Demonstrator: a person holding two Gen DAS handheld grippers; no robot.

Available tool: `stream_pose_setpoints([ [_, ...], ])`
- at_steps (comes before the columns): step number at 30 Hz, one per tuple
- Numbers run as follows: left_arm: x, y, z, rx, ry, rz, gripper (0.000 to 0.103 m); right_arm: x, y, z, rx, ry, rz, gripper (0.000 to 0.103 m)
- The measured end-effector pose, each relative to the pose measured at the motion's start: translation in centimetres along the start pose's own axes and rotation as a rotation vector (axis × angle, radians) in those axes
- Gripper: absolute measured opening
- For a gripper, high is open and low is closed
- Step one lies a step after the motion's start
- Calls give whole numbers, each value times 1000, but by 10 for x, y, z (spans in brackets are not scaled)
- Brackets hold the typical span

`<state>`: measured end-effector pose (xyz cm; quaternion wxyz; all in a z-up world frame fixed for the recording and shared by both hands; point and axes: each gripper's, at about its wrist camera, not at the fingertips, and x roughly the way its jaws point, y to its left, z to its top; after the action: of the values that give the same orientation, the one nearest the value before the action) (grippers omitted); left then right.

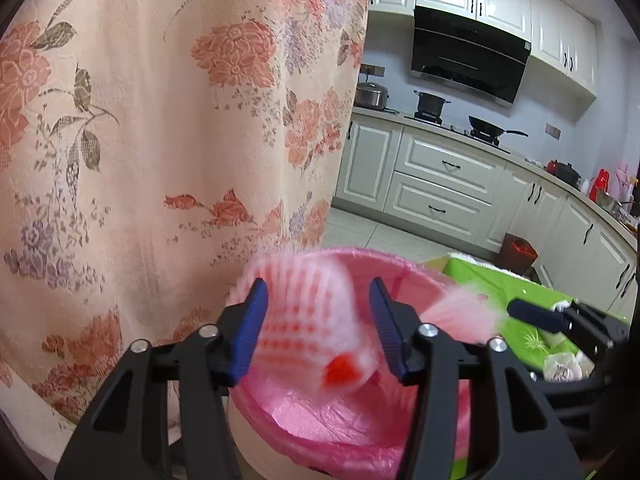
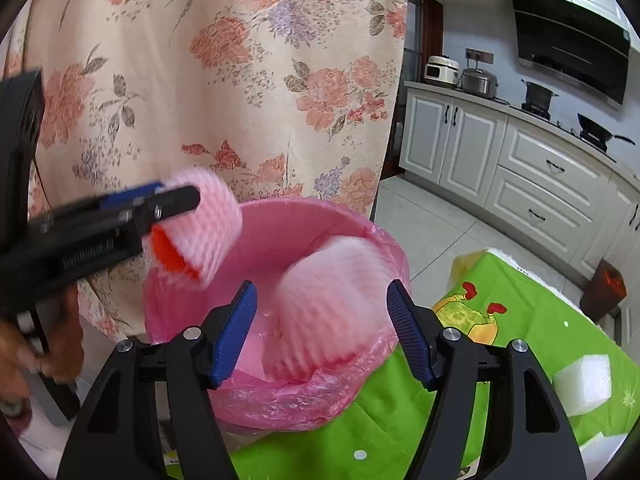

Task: Collect trash
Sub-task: 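Carry both fruit nets to the pink bin and open both tools, then move both tools back over the items on the table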

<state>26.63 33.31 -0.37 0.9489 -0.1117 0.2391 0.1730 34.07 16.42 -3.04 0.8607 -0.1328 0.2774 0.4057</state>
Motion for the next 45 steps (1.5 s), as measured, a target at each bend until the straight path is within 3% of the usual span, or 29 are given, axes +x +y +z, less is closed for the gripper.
stream_pose_setpoints([
  [8, -9, -1, -6, -29, -6, -4, 58, -18, -3, -10, 1, -21, -11, 64],
  [14, -38, -21, -29, -27, -20, 7, 73, -63, -17, -37, 70, -52, -39, 64],
  [21, -89, -85, -68, 85, -77, -1, 94, -127, -44, -83, 148, -89, -133, 68],
  [27, -107, -132, -102, 123, -35, -85, 95, -181, -71, -127, 225, -117, -209, 70],
  [33, -109, -166, -136, 134, 30, -132, 95, -218, -100, -176, 313, -87, -272, 70],
  [40, -106, -189, -160, 179, 63, -138, 95, -227, -113, -221, 381, -25, -290, 70],
  [45, -98, -193, -168, 179, 74, -122, 95, -218, -114, -235, 402, 1, -276, 71],
])
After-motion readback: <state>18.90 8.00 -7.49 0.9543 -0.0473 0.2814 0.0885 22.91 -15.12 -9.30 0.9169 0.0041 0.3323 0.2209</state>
